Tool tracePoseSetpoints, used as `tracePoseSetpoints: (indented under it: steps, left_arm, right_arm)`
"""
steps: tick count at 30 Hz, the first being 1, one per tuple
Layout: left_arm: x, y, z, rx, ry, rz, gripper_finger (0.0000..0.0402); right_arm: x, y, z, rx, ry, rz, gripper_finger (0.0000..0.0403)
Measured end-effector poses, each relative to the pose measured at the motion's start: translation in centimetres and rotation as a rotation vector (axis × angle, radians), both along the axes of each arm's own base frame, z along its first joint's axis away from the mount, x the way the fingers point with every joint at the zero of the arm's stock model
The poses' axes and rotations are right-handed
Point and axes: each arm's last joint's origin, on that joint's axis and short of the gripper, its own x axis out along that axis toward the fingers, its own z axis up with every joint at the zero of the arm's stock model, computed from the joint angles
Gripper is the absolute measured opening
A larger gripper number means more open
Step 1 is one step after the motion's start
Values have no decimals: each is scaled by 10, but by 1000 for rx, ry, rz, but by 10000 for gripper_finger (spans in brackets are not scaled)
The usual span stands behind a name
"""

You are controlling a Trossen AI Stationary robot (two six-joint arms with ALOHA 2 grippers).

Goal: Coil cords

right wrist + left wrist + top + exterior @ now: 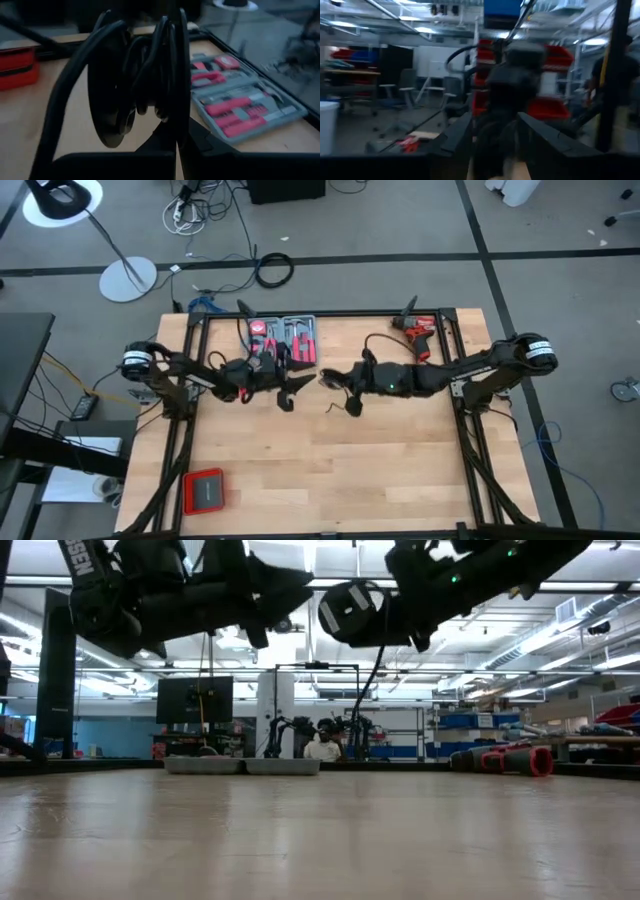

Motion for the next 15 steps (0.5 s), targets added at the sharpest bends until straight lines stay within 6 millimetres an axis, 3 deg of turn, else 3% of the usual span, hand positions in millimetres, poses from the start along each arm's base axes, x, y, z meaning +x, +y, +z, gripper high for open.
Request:
tracePoseSetpoints:
  steps: [9,15]
  left_arm:
    - [-3,5,-10,37,78,7,156]
    - [6,6,-16,66,194,14,156]
  right_arm:
    - [1,-4,1,-4,-13,1,0]
    - [3,-6,6,-16,-60,38,0]
